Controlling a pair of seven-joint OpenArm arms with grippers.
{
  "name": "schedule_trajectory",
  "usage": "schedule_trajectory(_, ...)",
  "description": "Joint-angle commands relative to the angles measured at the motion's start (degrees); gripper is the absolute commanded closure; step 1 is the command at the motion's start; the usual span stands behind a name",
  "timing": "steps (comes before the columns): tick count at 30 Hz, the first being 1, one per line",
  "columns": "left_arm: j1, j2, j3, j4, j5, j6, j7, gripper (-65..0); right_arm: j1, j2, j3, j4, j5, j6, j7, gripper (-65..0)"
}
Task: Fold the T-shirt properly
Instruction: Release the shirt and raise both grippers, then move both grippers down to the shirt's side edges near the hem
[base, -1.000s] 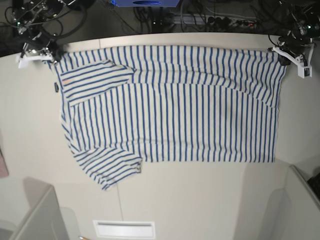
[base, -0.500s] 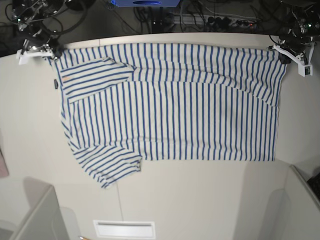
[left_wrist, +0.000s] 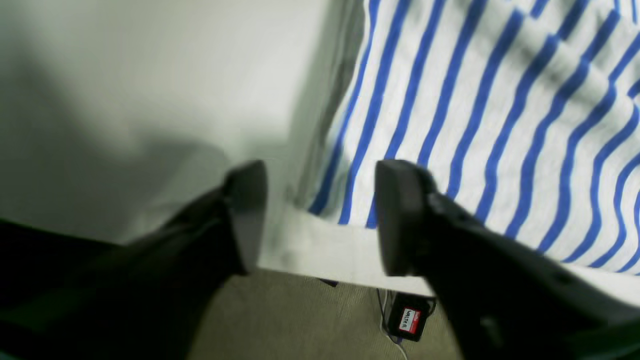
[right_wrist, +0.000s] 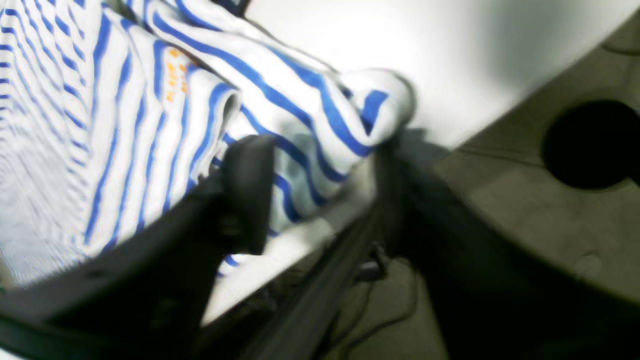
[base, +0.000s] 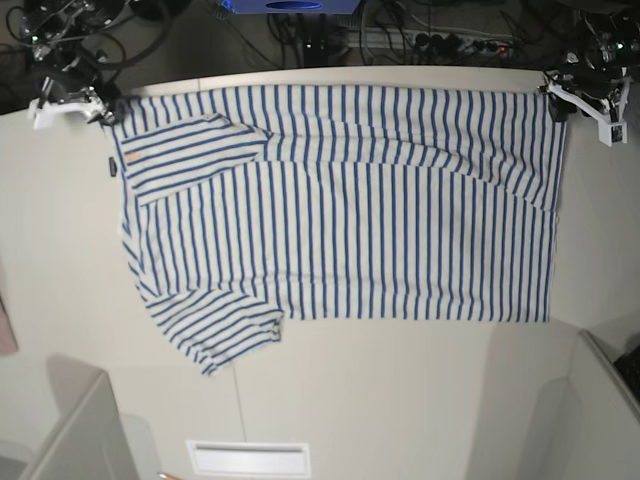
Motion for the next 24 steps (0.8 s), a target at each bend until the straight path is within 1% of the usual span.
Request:
schedule_trajectory(1,0.42,-0.96,-0.55,1.08,-0.39,-0.05,-0.70,-40.2,-0.53,0.61,0.37,2.17,0.88,0.04,0.61,-32.4)
schedule_trajectory(3,0.51,-1.05,-1.69,1.08,-0.39,-0.05,-0.70,-42.5,-0.62,0.61,2.04,4.54,0.88,0.04,0.53,-31.2)
schedule_trajectory(7,0.33,-0.78,-7.76,2.93,-0.39,-0.05,-0.70,-42.1,-0.27,0.87,3.89,7.88,0.88,0.04,0.61,-31.2)
schedule_trajectory(9,0.16,-0.87,-10.13,5.12,-0.39,-0.05,-0.70,-42.1,1.23,1.13,3.71,8.49,0.80,0.04,0.53,-31.2)
schedule_trajectory(11,-1.42,-1.05,-11.01,7.59,-0.39,-0.05,-0.70,-42.0,3.42,2.45,3.54,8.41,0.80,0.13,0.09,-31.4)
schedule_trajectory(14,-4.50,-1.13,-10.92,9.08,-0.39,-0.05,-0.70,-41.8,6.68,3.51,-0.68,8.23,0.71,0.13,0.35,-31.2)
schedule_trajectory(17,-8.55,-1.31,-7.49,9.08,0.14,0.04,-0.61,-41.6,10.72,4.30,-5.61,8.06,0.44,0.04,0.61,-30.8)
schedule_trajectory(18,-9.42,-1.57,-5.56,9.17,1.46,0.04,-0.61,-41.6,12.13,4.47,-7.19,7.53,0.36,0.04,0.61,-30.8)
schedule_trajectory(20,-11.71,-1.84,-0.99,8.99,5.32,0.04,-0.61,-41.6,15.12,4.47,-9.56,5.68,0.36,0.04,0.70,-30.8)
schedule_trajectory(22,-14.26,-1.66,3.49,9.26,10.51,0.04,-0.61,-41.6,18.55,4.83,-11.58,2.78,0.36,0.04,1.76,-30.9)
schedule_trajectory(24,-16.28,-1.57,6.84,9.17,14.47,0.04,-0.61,-41.6,20.92,6.67,-14.05,-0.56,0.36,0.04,2.72,-31.2)
